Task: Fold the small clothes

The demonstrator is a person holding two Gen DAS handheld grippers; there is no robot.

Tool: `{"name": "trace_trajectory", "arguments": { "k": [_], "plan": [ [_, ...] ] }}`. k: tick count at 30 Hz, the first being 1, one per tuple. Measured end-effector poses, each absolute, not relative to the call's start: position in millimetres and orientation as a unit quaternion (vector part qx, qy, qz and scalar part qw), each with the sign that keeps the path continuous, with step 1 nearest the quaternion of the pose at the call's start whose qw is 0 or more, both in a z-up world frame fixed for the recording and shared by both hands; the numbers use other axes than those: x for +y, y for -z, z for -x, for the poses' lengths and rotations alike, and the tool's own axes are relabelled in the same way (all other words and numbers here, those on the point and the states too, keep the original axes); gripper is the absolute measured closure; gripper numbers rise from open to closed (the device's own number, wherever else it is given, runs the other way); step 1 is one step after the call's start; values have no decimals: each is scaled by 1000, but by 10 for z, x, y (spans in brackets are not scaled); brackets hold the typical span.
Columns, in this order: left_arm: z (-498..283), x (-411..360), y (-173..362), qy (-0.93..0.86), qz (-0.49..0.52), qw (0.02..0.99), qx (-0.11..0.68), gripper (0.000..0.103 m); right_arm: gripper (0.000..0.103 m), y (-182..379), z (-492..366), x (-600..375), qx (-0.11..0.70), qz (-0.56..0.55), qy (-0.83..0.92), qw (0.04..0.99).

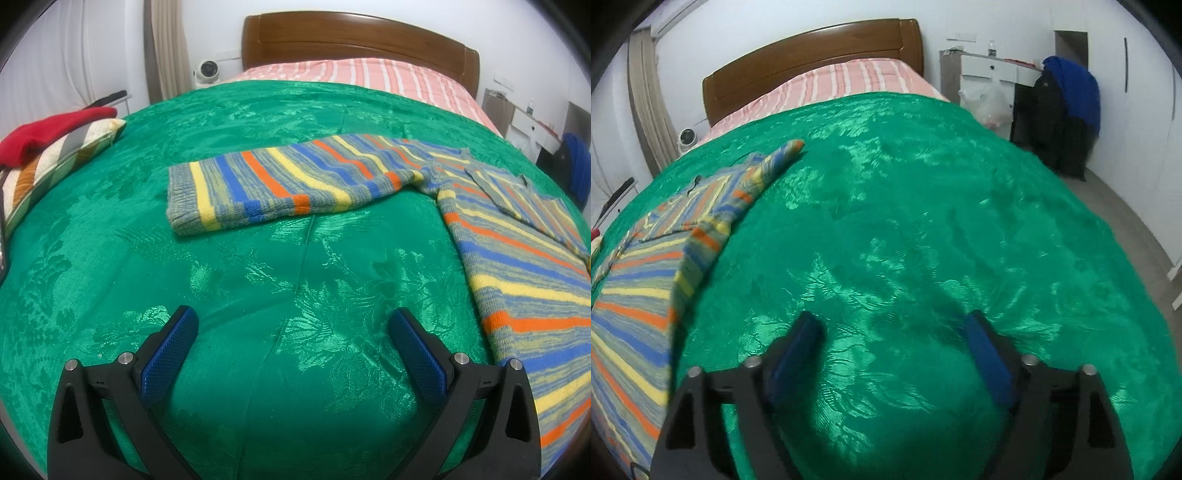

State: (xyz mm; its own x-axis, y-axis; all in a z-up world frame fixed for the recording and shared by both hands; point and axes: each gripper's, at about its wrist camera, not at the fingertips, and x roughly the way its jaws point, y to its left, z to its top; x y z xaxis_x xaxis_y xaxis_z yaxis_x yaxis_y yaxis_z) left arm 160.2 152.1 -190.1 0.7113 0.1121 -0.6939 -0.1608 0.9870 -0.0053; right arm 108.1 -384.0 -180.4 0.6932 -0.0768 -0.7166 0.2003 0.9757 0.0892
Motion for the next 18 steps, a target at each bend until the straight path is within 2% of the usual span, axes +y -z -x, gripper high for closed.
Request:
{"name": "trace_trajectory", "arguments": {
  "k": [18],
  "plan": [
    [-1611, 1524, 1900, -75, 31, 924, 373, 0, 11, 1913, -1068, -3761, 382, -66, 77, 919]
  ]
}}
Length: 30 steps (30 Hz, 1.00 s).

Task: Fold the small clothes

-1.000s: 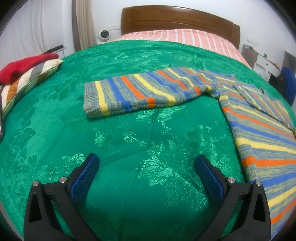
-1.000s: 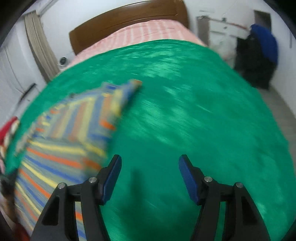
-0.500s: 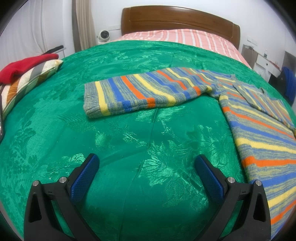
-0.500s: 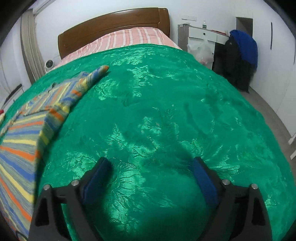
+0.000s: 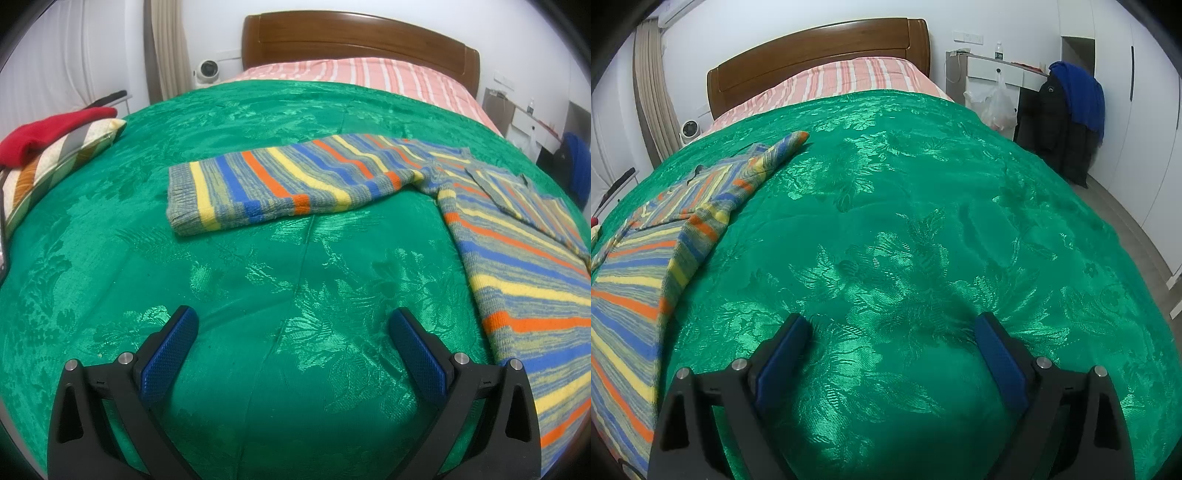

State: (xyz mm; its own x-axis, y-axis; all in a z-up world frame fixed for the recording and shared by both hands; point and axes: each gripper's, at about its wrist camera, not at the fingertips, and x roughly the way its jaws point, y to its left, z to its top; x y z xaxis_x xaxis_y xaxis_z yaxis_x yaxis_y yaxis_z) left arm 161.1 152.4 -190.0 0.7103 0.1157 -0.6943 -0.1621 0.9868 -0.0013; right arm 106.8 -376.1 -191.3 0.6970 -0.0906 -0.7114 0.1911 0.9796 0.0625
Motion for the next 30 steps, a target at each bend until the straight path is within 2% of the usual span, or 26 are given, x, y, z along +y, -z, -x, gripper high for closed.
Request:
{"name": "trace_trajectory", "arguments": {
  "k": [11, 15, 17, 22, 25, 27, 28, 29, 30],
  "plan": [
    [-1615, 1524, 1901, -75, 31, 924, 374, 0, 11, 1919, -1070, -3757, 382, -65, 77, 919],
    [-1643, 1549, 1804, -62, 38, 906, 416, 1, 11, 1913, -1059, -3754, 383, -63, 78, 918],
    [-1586, 1601, 1639, -29, 77, 900, 427, 1, 11, 1911, -1060, -3754, 383, -63, 78, 918],
    [-1663, 2118, 1050, -11, 142, 905, 400, 0, 10, 1917, -1065, -3755, 381, -66, 76, 919],
    [-2048, 2638, 1067, -39, 193, 874, 444, 1, 10, 1924, -1068, -3751, 381, -66, 75, 919],
    [-2313, 2937, 1222, -67, 230, 846, 477, 3, 10, 1926, -1070, -3747, 380, -66, 75, 919],
    [-2399, 3017, 1292, -72, 244, 835, 488, 9, 10, 1926, -1072, -3744, 380, -66, 76, 919],
    [-2480, 3060, 1358, -74, 255, 826, 497, 24, 10, 1927, -1071, -3745, 380, -66, 76, 919],
    [-2571, 3081, 1429, -72, 261, 817, 508, 31, 10, 1927, -1073, -3744, 380, -65, 76, 919]
  ]
}}
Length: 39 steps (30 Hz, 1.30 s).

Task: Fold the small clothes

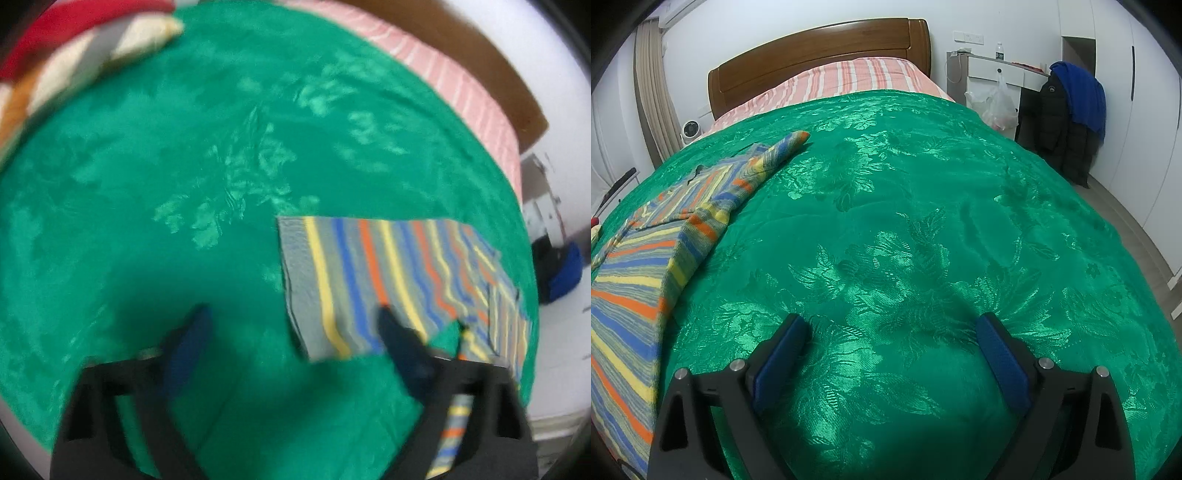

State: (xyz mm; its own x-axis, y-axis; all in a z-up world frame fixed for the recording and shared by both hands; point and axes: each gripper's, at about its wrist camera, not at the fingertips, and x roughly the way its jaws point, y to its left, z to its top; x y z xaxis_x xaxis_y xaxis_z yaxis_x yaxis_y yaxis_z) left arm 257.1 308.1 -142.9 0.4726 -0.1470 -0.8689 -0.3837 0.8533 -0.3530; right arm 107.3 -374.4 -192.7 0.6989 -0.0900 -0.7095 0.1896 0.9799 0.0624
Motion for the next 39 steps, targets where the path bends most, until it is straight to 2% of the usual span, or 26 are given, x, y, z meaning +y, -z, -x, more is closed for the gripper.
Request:
{"name": "trace_trajectory", "arguments": {
  "k": [1, 3, 4, 6, 9, 15, 18, 20, 21, 22, 23, 24, 29, 32, 33, 36, 39],
  "plan": [
    [-2672, 3065, 1483, -69, 258, 813, 517, 39, 10, 1927, -1071, -3746, 380, -66, 76, 919],
    [-2764, 2958, 1504, -66, 242, 821, 513, 62, 10, 1928, -1072, -3746, 380, -66, 75, 919],
    [-2835, 2863, 1492, -53, 233, 826, 511, 97, 10, 1928, -1071, -3746, 380, -66, 75, 919],
    [-2872, 2719, 1411, -43, 224, 832, 506, 99, 10, 1927, -1073, -3746, 380, -67, 75, 919],
    [-2898, 2298, 968, -9, 170, 866, 469, 99, 10, 1928, -1073, -3745, 380, -66, 75, 919],
    [-2901, 886, -56, 136, 59, 903, 404, 99, 10, 1928, -1071, -3746, 380, -67, 75, 920],
    [-2919, 231, -148, 188, 27, 896, 401, 99, 10, 1928, -1069, -3747, 380, -66, 76, 920],
    [-2963, -206, -41, 206, 6, 890, 406, 96, 10, 1928, -1069, -3746, 380, -66, 75, 920],
    [-3016, -447, 95, 213, 1, 885, 415, 90, 10, 1927, -1070, -3746, 380, -66, 76, 920],
    [-3049, -574, 201, 222, 5, 878, 425, 65, 10, 1929, -1069, -3746, 380, -66, 76, 920],
    [-3043, -691, 320, 231, 14, 867, 440, 31, 10, 1928, -1068, -3746, 379, -67, 75, 920],
    [-3054, -761, 439, 237, 26, 860, 451, 25, 10, 1927, -1068, -3749, 379, -67, 75, 920],
    [-2929, -575, 550, 245, 64, 855, 453, 22, 10, 1928, -1070, -3748, 379, -67, 75, 920],
    [-2918, -138, 535, 171, 54, 884, 432, 10, 10, 1928, -1067, -3747, 379, -67, 75, 920],
    [-2931, 24, 568, 141, 50, 892, 427, 10, 10, 1927, -1067, -3747, 379, -67, 76, 920],
    [-3075, 385, 956, 56, 21, 887, 457, 10, 10, 1927, -1069, -3748, 379, -66, 76, 920],
    [-3183, 580, 1537, -10, -30, 848, 529, 11, 10, 1928, -1069, -3747, 380, -65, 77, 920]
  ]
}}
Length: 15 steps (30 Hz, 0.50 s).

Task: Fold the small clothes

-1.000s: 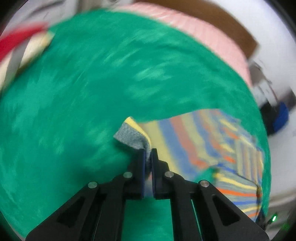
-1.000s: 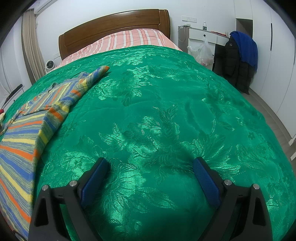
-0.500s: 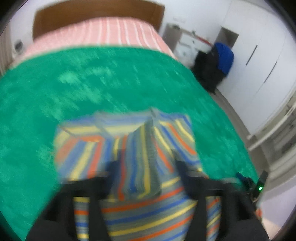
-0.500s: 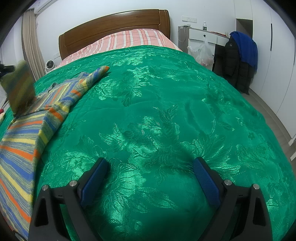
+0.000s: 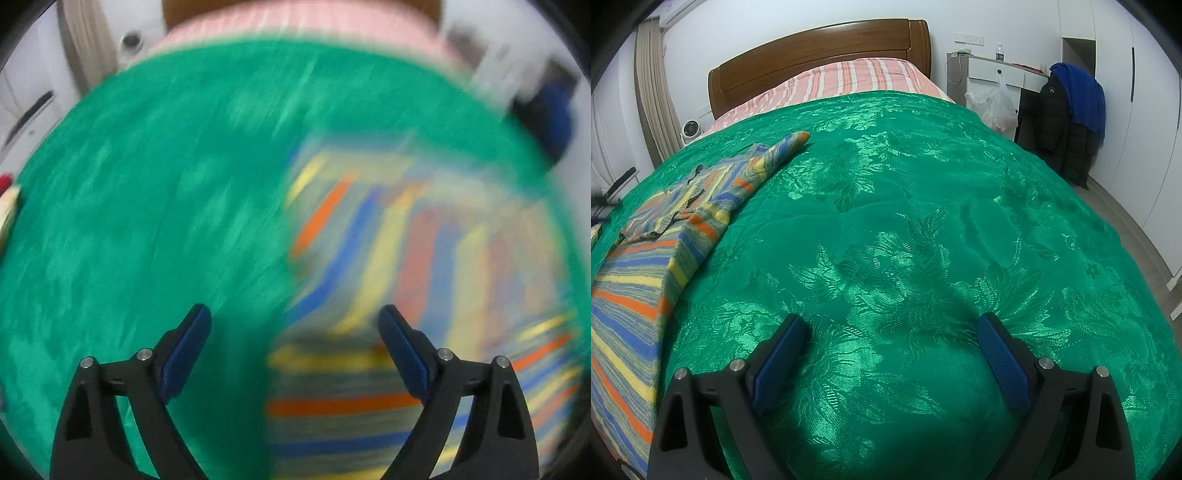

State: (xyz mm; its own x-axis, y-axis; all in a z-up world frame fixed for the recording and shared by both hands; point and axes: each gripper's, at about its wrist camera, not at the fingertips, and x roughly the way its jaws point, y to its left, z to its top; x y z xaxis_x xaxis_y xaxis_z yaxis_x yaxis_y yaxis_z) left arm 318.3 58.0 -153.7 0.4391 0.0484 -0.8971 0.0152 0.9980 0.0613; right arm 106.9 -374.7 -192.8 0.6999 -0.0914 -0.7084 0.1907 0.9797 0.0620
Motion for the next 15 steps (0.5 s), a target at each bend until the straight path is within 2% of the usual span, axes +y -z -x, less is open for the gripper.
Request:
{"name": "trace_trajectory", "arguments": {
  "k": [1, 6, 11, 15],
  "plan": [
    [-3146, 688, 1651, 1, -17, 850, 527, 10, 10, 1927, -1067, -3744, 380, -65, 77, 920],
    [-2890, 992, 1444, 0, 32, 861, 508, 10, 10, 1924, -1066, -3753, 380, -64, 77, 919],
    [-2250, 1221, 1263, -6, -14, 881, 472, 6, 10, 1922, -1062, -3751, 379, -65, 77, 920],
    [-1776, 1454, 1333, -24, 0, 889, 458, 5, 10, 1924, -1062, -3751, 379, -65, 77, 920]
  ]
}}
